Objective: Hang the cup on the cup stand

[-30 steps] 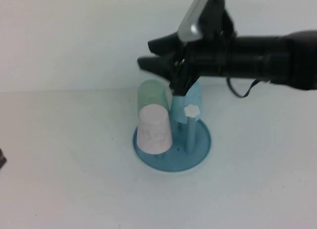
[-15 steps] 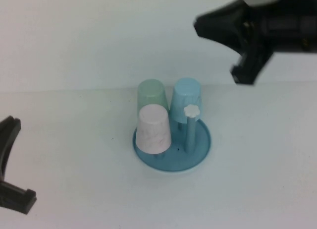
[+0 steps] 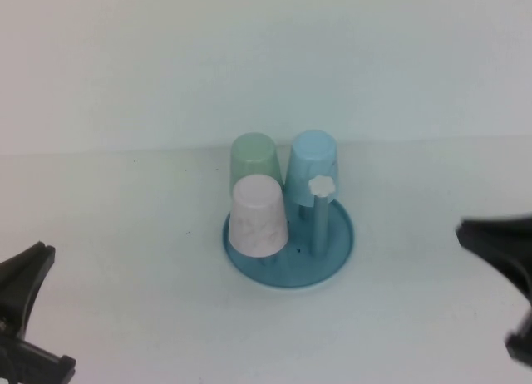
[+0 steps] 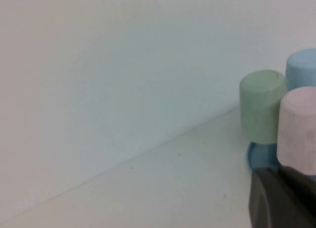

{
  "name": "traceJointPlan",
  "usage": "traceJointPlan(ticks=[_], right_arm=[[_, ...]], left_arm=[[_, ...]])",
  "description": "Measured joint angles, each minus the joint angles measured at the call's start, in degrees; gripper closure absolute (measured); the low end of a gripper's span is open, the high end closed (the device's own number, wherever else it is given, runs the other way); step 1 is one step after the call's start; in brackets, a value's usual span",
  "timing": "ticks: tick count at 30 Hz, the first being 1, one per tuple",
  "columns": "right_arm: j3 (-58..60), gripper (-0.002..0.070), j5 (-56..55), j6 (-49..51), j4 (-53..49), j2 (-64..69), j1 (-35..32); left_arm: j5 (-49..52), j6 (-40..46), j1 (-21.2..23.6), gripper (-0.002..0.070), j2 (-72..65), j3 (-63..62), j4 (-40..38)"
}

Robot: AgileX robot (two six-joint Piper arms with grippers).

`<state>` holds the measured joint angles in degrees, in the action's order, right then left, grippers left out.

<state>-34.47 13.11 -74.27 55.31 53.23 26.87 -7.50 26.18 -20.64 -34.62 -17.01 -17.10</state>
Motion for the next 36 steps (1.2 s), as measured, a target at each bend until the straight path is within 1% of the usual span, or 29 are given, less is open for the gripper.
traceJointPlan(ticks=[4,8,23,34,36], right_arm=[[7.0,0.0678,-1.1,0.0,0.7,-5.4,0.0],[10.1,0.0678,-1.4,0.0,0.8,-9.2,0.0],[10.6,0.0678,-3.2,0.1,1.7,-10.7,0.0],[10.7,0.0678,4.3,0.2,8.1,-10.7,0.0],[10.8,0.0678,4.5,-2.0,8.2,-10.7,0.0]], left_arm=[[0.8,0.0,0.0,0.0674,0.0,0.0,0.0],[1.0,0.0,0.0,0.0674,0.0,0.0,0.0],[2.9,0.0,0.0,0.0674,0.0,1.0,-0.2],[3.8,0.0,0.0,0.0674,0.0,1.0,-0.2],[4.3,0.0,1.8,0.0674,0.5,1.0,-0.2]])
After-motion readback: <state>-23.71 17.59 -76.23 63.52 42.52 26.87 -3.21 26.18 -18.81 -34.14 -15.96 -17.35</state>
